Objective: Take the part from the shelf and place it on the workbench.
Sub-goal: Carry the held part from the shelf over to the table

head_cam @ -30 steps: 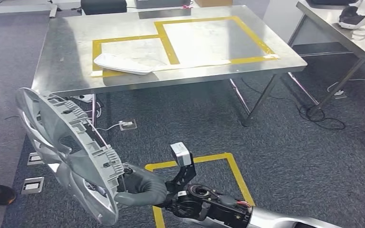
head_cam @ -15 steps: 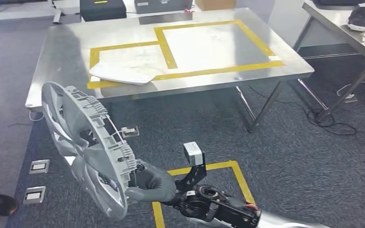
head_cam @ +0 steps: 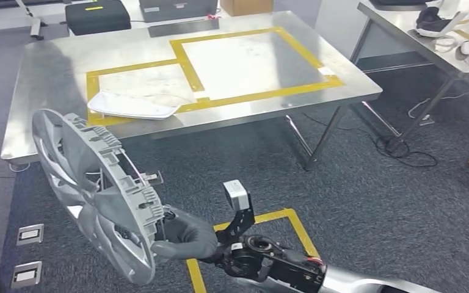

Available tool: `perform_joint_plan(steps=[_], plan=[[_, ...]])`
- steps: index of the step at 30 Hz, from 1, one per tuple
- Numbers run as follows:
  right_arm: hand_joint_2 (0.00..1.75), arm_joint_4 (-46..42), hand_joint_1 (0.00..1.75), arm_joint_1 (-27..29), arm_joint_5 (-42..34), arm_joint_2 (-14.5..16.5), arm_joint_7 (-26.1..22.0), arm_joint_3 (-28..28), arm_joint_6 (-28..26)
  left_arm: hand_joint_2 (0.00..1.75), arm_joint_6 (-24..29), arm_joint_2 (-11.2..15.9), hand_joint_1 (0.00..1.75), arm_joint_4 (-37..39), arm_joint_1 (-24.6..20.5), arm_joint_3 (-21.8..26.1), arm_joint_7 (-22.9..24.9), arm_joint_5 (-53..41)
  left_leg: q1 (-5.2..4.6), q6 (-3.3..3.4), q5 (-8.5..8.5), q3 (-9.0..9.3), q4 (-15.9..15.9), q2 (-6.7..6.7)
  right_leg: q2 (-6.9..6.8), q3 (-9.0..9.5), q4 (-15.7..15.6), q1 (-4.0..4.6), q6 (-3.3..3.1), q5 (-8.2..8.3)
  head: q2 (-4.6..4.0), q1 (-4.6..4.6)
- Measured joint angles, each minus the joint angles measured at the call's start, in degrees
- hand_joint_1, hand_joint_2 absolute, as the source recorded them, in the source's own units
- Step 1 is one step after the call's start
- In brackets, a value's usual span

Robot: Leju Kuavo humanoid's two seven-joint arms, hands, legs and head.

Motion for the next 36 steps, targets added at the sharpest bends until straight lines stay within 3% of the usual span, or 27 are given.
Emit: perform_joint_plan(steps=[2, 4, 5, 6, 7, 9, 10, 11, 15, 17, 20, 22, 23, 24, 26, 27, 28, 30, 32, 34, 36], plan=[[1.75, 0.0, 1.73, -0.2, 0.0, 0.0, -0.1, 0.0, 0.0, 1.75, 0.0, 0.1, 0.0, 0.0, -0.1, 0.0, 0.0, 0.0, 0.15, 0.31, -0.5, 1.16, -0.2, 0.34, -0.95, -2.82, 5.5, -0.34, 0.73, -2.65, 0.0, 0.57], [1.75, 0.0, 1.73, -0.2, 0.0, 0.0, -0.3, -0.1, 0.0, 1.75, 0.0, 0.1, 0.0, 0.0, -0.2, 0.0, 0.0, -0.1, 0.16, 0.31, -1.17, 1.75, -0.1, 0.61, -1.33, -7.26, 12.4, -0.89, 1.32, -5.61, 0.0, 1.05], [1.75, 0.0, 1.73, 0.0, 0.0, 0.0, -0.4, -0.1, 0.1, 1.75, 0.0, 0.1, 0.0, 0.0, -0.1, 0.0, 0.0, -0.1, 0.2, 0.2, -1.57, 2.15, -0.1, 0.76, -1.43, -8.75, 13.8, -1.13, 1.52, -6.0, 0.0, 1.18], [1.75, 0.1, 1.73, 0.1, 0.0, -0.1, -0.6, -0.1, 0.1, 1.75, 0.0, 0.1, 0.0, 0.0, -0.1, 0.0, 0.1, -0.1, 0.27, 0.04, -2.01, 2.67, -0.1, 0.89, -1.53, -9.4, 13.5, -1.33, 1.68, -5.35, 0.0, 1.39], [1.75, 0.1, 1.73, 0.3, 0.0, -0.1, -0.6, -0.1, 0.1, 1.75, 0.0, 0.1, 0.0, 0.0, 0.0, 0.0, 0.2, 0.0, 0.37, -0.15, -2.47, 3.29, -0.1, 1.01, -1.67, -9.15, 11.4, -1.51, 1.82, -3.63, 0.0, 1.61], [1.75, 0.1, 1.73, 0.4, 0.1, -0.1, -0.8, -0.2, 0.2, 1.75, 0.1, 0.1, 0.0, 0.0, 0.1, 0.0, 0.3, 0.0, 0.62, -0.66, -3.49, 4.72, -0.2, 1.31, -2.33, -6.88, 3.7, -1.63, 1.92, 1.67, 0.0, 2.05], [1.75, 0.1, 1.73, 0.4, 0.1, -0.1, -0.9, -0.3, 0.3, 1.75, 0.2, 0.1, 0.0, 0.0, 0.0, 0.0, 0.3, 0.1, 0.73, -0.93, -3.86, 5.27, -0.3, 1.45, -2.73, -6.16, 0.9, -1.47, 1.89, 3.09, 0.0, 2.15], [1.75, 0.2, 1.73, 0.5, 0.2, -0.1, -1.0, -0.4, 0.3, 1.75, 0.3, 0.2, 0.0, 0.0, 0.0, 0.0, 0.3, 0.1, 0.76, -1.32, -4.24, 5.65, -0.3, 1.62, -3.13, -5.7, -1.0, -1.28, 1.56, 3.85, 0.0, 2.37], [1.75, 0.2, 1.73, 0.7, 0.4, -0.1, -1.2, -0.8, 0.4, 1.75, 0.5, 0.2, 0.0, 0.0, -0.2, 0.0, 0.3, 0.1, 0.71, -2.77, -4.85, 6.46, 0.7, 1.99, -2.54, -4.77, -1.5, -0.92, -0.53, 3.48, 0.0, 1.98], [1.75, 0.2, 1.73, 0.6, 0.4, -0.1, -1.3, -1.0, 0.4, 1.75, 0.5, 0.1, 0.0, 0.0, -0.3, 0.0, 0.3, 0.1, 0.86, -3.07, -5.18, 4.23, 4.8, 1.43, -1.99, -3.66, -1.7, -1.04, -1.16, 3.37, 0.0, 1.48], [1.75, 0.2, 1.73, 0.5, 0.5, -0.1, -1.3, -1.1, 0.1, 1.75, 0.6, 0.0, 0.0, 0.0, -0.4, 0.0, 0.6, 0.2, 0.77, -3.23, -8.8, -4.13, 16.4, 0.73, -1.23, -2.89, -1.9, -0.89, -1.88, 2.66, 0.0, 0.42], [1.75, 0.2, 1.73, 0.6, 0.5, -0.1, -1.3, -1.2, 0.0, 1.75, 0.7, 0.0, 0.0, 0.0, -0.2, 0.0, 1.0, 0.3, 0.55, -2.92, -10.07, -7.99, 19.2, 0.65, -0.49, -2.19, -1.9, -0.58, -2.09, 1.95, 0.0, 0.0], [1.75, 0.2, 1.73, 0.6, 0.5, -0.1, -1.3, -1.2, 0.0, 1.75, 0.8, 0.0, 0.0, 0.0, -0.1, 0.0, 1.1, 0.5, 0.37, -2.55, -9.15, -8.5, 17.9, 0.6, -0.13, -1.7, -1.9, -0.43, -2.13, 1.56, 0.0, -0.18], [1.75, 0.1, 1.73, 0.6, 0.4, -0.1, -1.3, -1.2, 0.0, 1.75, 0.9, 0.0, 0.0, 0.0, 0.0, 0.0, 1.1, 0.6, 0.11, -2.04, -6.9, -8.02, 14.6, 0.49, 0.2, -1.1, -1.9, -0.24, -2.15, 1.1, 0.0, -0.35], [1.75, 0.1, 1.73, 0.5, 0.3, -0.1, -1.3, -1.4, 0.0, 1.75, 1.0, 0.3, 0.0, 0.0, 0.0, 0.0, 1.0, 0.8, -0.56, -0.79, -1.02, -5.6, 6.4, -0.18, 0.65, 0.03, -2.0, 0.04, -2.12, 0.19, 0.0, -0.55], [1.75, 0.1, 1.73, 0.5, 0.2, -0.1, -1.4, -1.5, -0.1, 1.75, 1.0, 0.5, 0.0, 0.0, -0.1, 0.0, 1.0, 0.9, -0.85, -0.34, 0.2, -4.63, 3.5, -0.62, 0.98, 0.39, -2.0, 0.12, -1.96, -0.29, 0.0, -0.61], [1.75, 0.1, 1.73, 0.5, 0.1, -0.1, -1.5, -1.6, -0.2, 1.75, 1.0, 0.6, 0.0, 0.1, -0.1, 0.0, 0.9, 0.9, -1.05, 0.0, 0.66, -4.05, 2.0, -0.99, 1.22, 0.67, -2.1, 0.16, -1.74, -0.62, 0.0, -0.68], [1.75, 0.0, 1.73, 0.5, 0.1, -0.1, -1.6, -1.6, -0.4, 1.75, 1.0, 0.7, 0.0, 0.1, -0.1, 0.1, 0.9, 0.9, -1.02, 0.38, 0.05, -3.1, 1.1, -1.15, 1.56, 1.03, -1.5, 0.3, -1.19, -0.61, 0.0, -0.72], [1.75, -0.1, 1.73, 0.6, 0.1, -0.1, -1.7, -1.8, -0.5, 1.75, 1.0, 0.6, 0.0, 0.1, 0.0, 0.1, 0.9, 0.7, -0.61, 0.7, 0.73, -1.37, 0.2, -0.72, 0.75, 1.15, 0.1, 0.47, -0.71, -0.59, -0.01, -0.57], [1.75, -0.2, 1.73, 0.4, 0.1, -0.1, -1.8, -2.0, -0.6, 1.75, 0.9, 0.6, 0.0, 0.1, 0.0, 0.1, 0.9, 0.6, -0.31, 0.79, 0.16, 0.2, -0.1, -0.18, -0.65, -1.24, 5.1, 0.28, 0.01, -2.04, -0.01, -0.14], [1.75, -0.2, 1.73, 0.4, 0.2, -0.1, -1.9, -2.2, -0.7, 1.75, 0.9, 0.7, 0.0, 0.1, -0.1, 0.1, 0.9, 0.5, -0.25, 0.76, -0.71, 1.14, -0.1, 0.27, -1.34, -5.72, 12.1, -0.21, 0.77, -5.21, 0.0, 0.35]])
